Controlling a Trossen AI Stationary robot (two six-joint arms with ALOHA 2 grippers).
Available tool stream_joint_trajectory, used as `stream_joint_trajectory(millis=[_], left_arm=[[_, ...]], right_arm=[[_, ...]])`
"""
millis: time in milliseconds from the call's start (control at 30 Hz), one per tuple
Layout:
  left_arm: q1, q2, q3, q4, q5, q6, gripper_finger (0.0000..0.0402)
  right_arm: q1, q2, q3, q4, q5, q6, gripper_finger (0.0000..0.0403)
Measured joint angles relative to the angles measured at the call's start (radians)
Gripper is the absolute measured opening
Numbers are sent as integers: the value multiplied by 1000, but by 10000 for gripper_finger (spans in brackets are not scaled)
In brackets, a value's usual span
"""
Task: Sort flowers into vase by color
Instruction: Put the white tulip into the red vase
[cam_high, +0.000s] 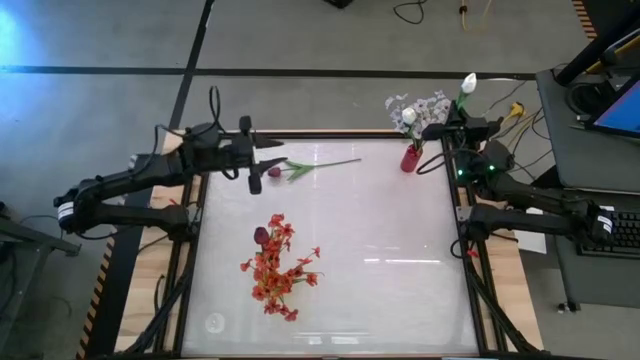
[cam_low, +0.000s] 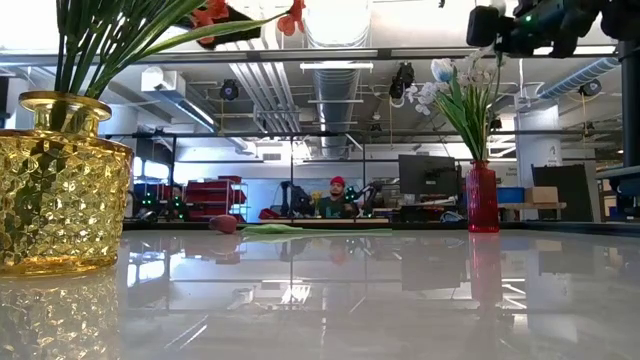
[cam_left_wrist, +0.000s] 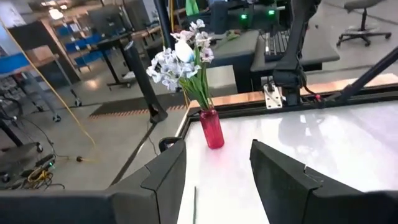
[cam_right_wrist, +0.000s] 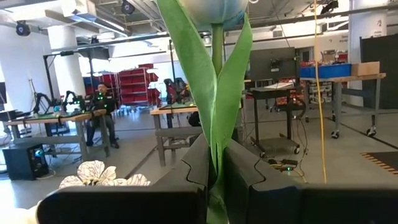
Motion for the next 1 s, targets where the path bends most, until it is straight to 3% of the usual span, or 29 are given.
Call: stream_joint_trajectory(millis=[233,367,433,733,1000], left_arm=[[0,-5,-184,257,14,22,164],[0,-6,-261,339,147,52,162],[0,-6,-287,360,190,57,158],[8,-6,-300,364,204,77,142],[44,2,-332,387,334,86,126]], right_arm=[[0,0,0,-16,-4,4,18],[0,0,0,-23,-4,4,18],[0,0,0,-26,-4,4,18],[0,-1,0,-32,-28,21,18],[0,-1,0,-41,-28,20,18]])
